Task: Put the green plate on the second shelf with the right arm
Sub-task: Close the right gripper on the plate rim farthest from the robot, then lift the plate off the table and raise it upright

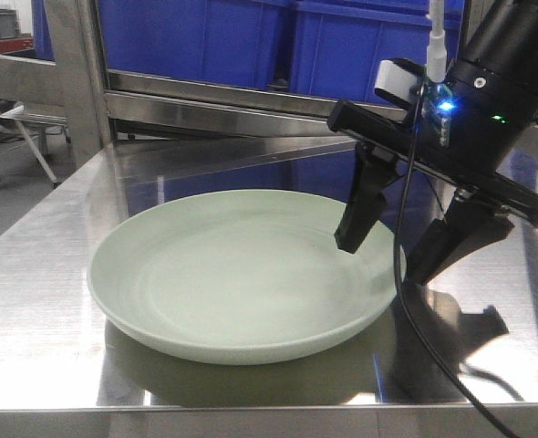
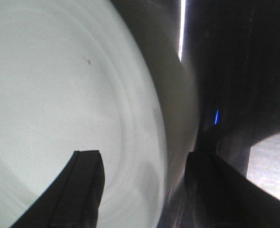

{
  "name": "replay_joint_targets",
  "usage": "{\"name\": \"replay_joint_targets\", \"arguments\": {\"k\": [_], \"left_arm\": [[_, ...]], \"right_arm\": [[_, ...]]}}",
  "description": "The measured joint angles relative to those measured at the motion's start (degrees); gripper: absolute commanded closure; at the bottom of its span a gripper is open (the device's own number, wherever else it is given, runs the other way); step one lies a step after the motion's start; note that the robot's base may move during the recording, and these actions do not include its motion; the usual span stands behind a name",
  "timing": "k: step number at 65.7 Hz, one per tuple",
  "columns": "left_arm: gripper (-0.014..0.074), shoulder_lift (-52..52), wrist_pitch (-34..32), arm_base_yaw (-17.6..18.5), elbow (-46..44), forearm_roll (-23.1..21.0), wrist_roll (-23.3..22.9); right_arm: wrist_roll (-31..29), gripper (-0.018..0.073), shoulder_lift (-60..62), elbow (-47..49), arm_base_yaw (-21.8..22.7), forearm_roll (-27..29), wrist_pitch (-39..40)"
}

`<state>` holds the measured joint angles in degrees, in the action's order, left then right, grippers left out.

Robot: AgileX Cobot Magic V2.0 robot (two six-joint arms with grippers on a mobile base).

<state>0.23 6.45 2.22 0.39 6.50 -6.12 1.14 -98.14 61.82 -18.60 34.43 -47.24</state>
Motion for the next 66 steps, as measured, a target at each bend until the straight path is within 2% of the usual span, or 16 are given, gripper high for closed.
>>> {"name": "replay_joint_targets", "arguments": {"k": [6,21,36,45,56,66], "left_arm": [[0.0466,0.0,0.0,0.0,0.0,0.0,0.0],[0.0466,0.0,0.0,0.0,0.0,0.0,0.0],[0.0466,0.0,0.0,0.0,0.0,0.0,0.0],[0.0466,0.0,0.0,0.0,0.0,0.0,0.0],[0.0466,0.0,0.0,0.0,0.0,0.0,0.0],[0.0466,0.0,0.0,0.0,0.0,0.0,0.0]], "right_arm": [[0.0,0.019,-0.25,0.07,-0.03,0.0,0.14],[0.0,0.055,-1.21,0.07,-0.03,0.0,0.14],[0.0,0.0535,-1.21,0.07,0.3,-0.12,0.04],[0.0,0.0535,0.38,0.07,0.3,-2.16,0.04],[0.0,0.0535,7.87,0.07,0.3,-6.72,0.46],[0.0,0.0535,19.48,-0.3,0.3,-10.34,4.07]]}}
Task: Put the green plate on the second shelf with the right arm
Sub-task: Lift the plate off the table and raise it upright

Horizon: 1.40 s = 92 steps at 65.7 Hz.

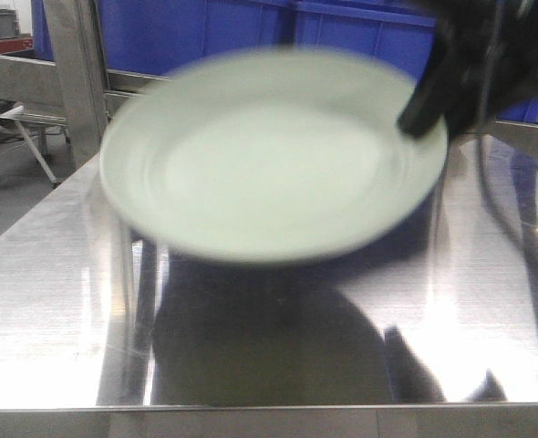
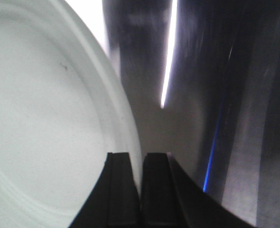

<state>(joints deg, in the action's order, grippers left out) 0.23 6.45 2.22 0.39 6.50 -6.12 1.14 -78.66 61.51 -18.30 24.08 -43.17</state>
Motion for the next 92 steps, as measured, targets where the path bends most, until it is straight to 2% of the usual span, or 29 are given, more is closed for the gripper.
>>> {"name": "replay_joint_targets", "arguments": {"k": [22,44,55,67,80,92], "left_arm": [[0.0466,0.0,0.0,0.0,0.0,0.0,0.0],[0.0466,0.0,0.0,0.0,0.0,0.0,0.0],[0.0466,0.0,0.0,0.0,0.0,0.0,0.0],[0.0466,0.0,0.0,0.0,0.0,0.0,0.0],[0.0466,0.0,0.0,0.0,0.0,0.0,0.0],[0.0466,0.0,0.0,0.0,0.0,0.0,0.0]], "right_arm": [[-0.1,0.0535,24.63,-6.16,0.0,-11.25,8.2],[-0.1,0.0535,44.52,-16.86,0.0,-13.37,15.21],[-0.22,0.0535,52.78,-21.44,0.0,-17.13,20.4],[-0.22,0.0535,53.37,-27.04,0.0,-22.48,26.22],[-0.22,0.0535,48.47,-33.06,0.0,-23.27,35.89],[-0.33,0.0535,42.46,-34.84,0.0,-23.27,45.66]]}}
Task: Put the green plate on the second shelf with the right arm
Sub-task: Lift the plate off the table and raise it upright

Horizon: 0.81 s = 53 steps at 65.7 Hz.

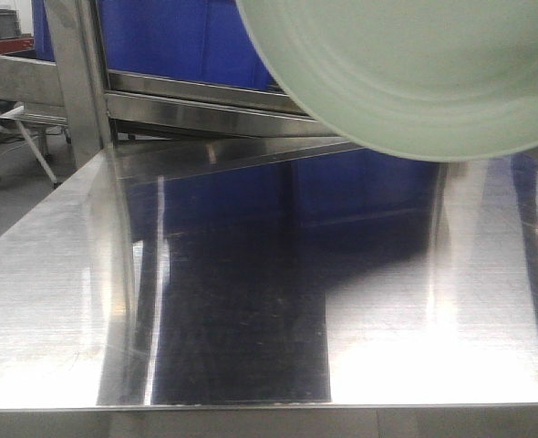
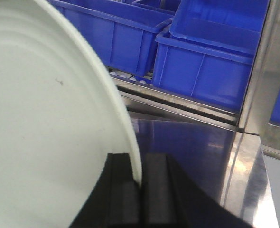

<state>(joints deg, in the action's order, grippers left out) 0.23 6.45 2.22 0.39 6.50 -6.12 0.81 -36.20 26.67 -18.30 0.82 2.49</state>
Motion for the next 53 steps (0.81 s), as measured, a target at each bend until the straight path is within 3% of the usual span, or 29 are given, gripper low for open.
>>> {"name": "replay_joint_targets", "arguments": {"k": [40,53], "left_arm": [[0.0466,0.0,0.0,0.0,0.0,0.0,0.0],[0.0466,0.0,0.0,0.0,0.0,0.0,0.0]], "right_arm": [[-0.36,0.0535,-2.78,-0.03,0.25,-0.38,1.88],[-0.81,0.0535,1.01,-0.03,8.54,-0.38,-1.35]]}}
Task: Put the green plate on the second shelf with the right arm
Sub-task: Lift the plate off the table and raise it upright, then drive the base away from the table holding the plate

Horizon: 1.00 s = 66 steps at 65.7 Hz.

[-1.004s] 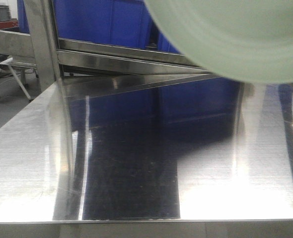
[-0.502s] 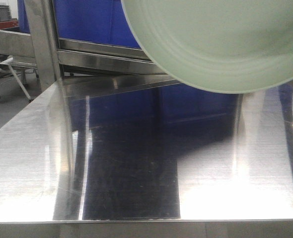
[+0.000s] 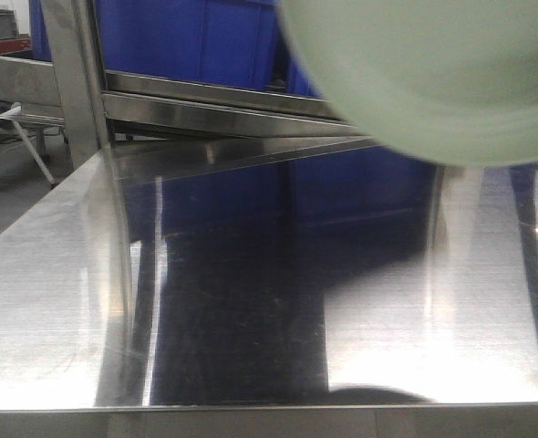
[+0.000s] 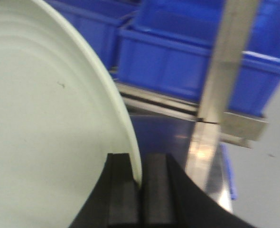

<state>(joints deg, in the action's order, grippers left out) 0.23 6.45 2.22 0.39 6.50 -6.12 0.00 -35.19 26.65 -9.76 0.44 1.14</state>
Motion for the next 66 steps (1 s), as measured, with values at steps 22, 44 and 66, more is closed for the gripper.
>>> {"name": "replay_joint_targets", "arguments": {"k": [22,44,66], "left_arm": [[0.0466,0.0,0.0,0.0,0.0,0.0,0.0],[0.0466,0.0,0.0,0.0,0.0,0.0,0.0],[0.0466,0.0,0.0,0.0,0.0,0.0,0.0]], "right_arm": [[0.66,0.0535,9.48,0.0,11.6,0.0,-1.14],[0.77,0.0535,10.37,0.0,11.71,0.0,-1.14],[0.77,0.0535,10.37,0.0,11.71,0.0,-1.14]]}}
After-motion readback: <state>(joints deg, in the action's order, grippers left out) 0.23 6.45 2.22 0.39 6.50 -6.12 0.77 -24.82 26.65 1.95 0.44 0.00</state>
